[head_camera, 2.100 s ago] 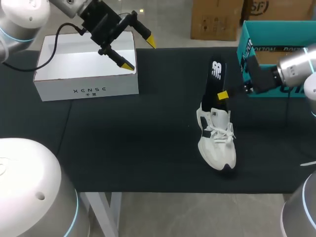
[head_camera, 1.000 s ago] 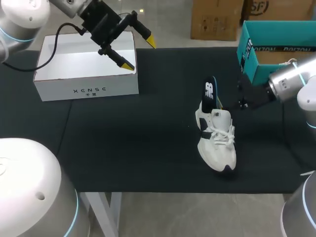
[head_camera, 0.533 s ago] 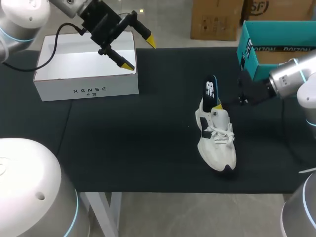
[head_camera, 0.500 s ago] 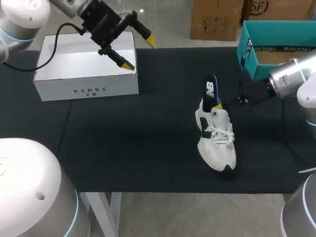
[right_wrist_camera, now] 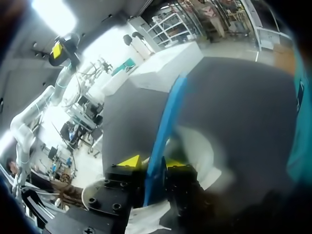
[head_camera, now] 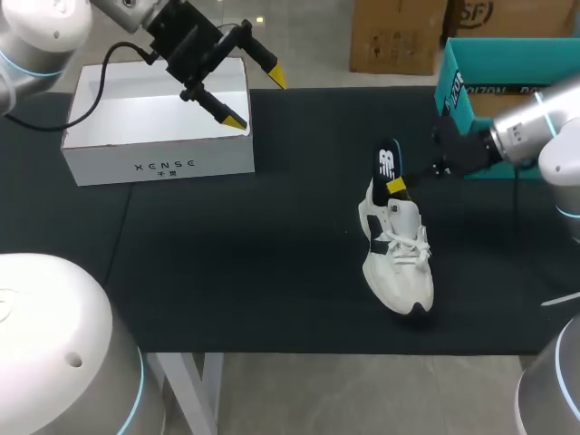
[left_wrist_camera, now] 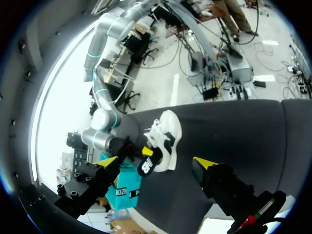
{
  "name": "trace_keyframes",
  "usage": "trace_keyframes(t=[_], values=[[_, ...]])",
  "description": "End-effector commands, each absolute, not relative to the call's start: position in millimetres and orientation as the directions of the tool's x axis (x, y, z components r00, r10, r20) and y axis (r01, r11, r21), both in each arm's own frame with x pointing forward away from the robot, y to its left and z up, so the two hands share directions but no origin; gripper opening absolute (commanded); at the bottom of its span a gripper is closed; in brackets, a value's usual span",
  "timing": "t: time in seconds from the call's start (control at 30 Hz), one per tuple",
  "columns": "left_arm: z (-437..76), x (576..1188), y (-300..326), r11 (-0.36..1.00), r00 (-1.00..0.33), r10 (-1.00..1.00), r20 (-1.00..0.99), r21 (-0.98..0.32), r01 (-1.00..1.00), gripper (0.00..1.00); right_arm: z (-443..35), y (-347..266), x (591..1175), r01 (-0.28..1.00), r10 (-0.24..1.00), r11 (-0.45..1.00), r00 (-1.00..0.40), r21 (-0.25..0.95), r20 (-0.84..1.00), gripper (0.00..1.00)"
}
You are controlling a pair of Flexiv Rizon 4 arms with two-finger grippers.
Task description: Take the shoe out of the shoebox, open the shoe tongue, remove and reinsert the insole, then place the shoe into the shoebox
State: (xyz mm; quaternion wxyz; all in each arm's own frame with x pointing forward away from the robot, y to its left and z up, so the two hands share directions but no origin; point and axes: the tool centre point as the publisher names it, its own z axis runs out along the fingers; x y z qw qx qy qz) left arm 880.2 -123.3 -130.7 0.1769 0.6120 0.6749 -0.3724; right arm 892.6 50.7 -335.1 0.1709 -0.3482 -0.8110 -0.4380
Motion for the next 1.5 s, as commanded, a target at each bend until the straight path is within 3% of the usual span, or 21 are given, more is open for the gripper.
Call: trace_keyframes(t=[0.03, 0.07, 1.33, 1.37, 1.4, 1.5], values=[[-130, 881, -123, -0.028, -0.187, 0.698, -0.692, -0.287, 0.958, 1.00, -328, 50, 897, 0.710, 0.419, 0.379, -0.704, 0.594, 0.573, 0.15], [-130, 881, -123, -0.028, -0.187, 0.698, -0.692, -0.287, 0.958, 1.00, -328, 50, 897, 0.708, 0.418, 0.379, -0.706, 0.597, 0.571, 0.00], [-130, 881, -123, -0.028, -0.187, 0.698, -0.692, -0.287, 0.958, 1.00, -371, 60, 829, 0.789, 0.399, 0.328, -0.615, 0.520, 0.680, 0.00], [-130, 881, -123, -0.028, -0.187, 0.698, -0.692, -0.287, 0.958, 1.00, -369, 60, 831, 0.788, 0.399, 0.327, -0.616, 0.522, 0.679, 0.10], [-130, 881, -123, -0.028, -0.187, 0.698, -0.692, -0.287, 0.958, 1.00, -368, 60, 834, 0.784, 0.400, 0.328, -0.621, 0.527, 0.674, 0.35], [-130, 881, -123, -0.028, -0.187, 0.698, -0.692, -0.287, 0.958, 1.00, -363, 61, 840, 0.774, 0.399, 0.332, -0.633, 0.539, 0.663, 0.53]])
